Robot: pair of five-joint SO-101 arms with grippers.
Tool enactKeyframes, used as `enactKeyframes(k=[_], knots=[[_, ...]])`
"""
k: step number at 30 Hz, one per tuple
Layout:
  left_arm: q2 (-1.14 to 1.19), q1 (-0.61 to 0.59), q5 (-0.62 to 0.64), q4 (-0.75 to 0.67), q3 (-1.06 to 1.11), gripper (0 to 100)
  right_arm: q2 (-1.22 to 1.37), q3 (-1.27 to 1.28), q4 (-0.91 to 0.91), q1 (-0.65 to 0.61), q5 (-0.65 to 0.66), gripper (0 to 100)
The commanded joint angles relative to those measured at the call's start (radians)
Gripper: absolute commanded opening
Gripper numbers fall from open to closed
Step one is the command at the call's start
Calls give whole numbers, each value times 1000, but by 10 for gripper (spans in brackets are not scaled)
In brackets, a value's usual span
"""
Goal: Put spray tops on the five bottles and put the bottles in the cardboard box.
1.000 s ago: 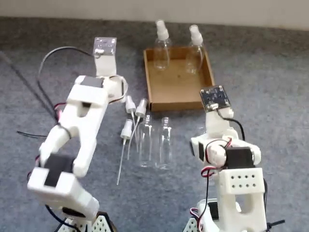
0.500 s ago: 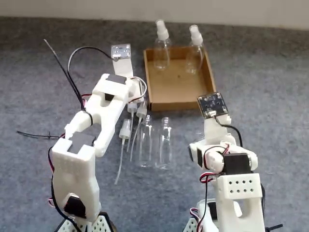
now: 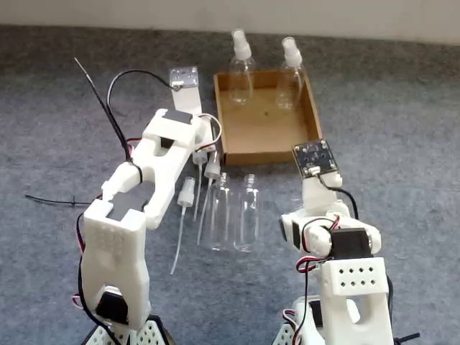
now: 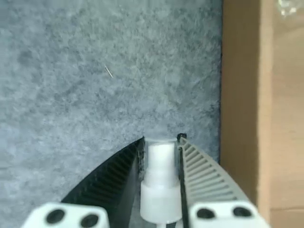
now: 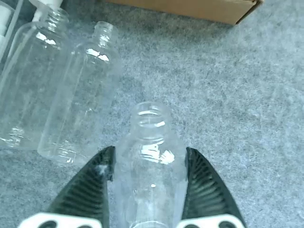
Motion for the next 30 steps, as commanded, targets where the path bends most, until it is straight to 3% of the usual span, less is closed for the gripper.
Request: enactKeyframes(k=[1,7,17,25,30], knots=[[-93,-58,-46,41,-93,70,-15,-7,-16,-7,-9,4],[-209,-163,-112,167,-236,69,-15,-7,-15,-13,-9,4],[-449,-311,-198,417,-475,69,-15,-18,-31,-163,-12,4],[-789,-314,-198,635,-498,70,-124,-65,-384,-401,-18,4],[-1015,-245,-199,678,-495,70,-265,84,-608,-463,-18,4]])
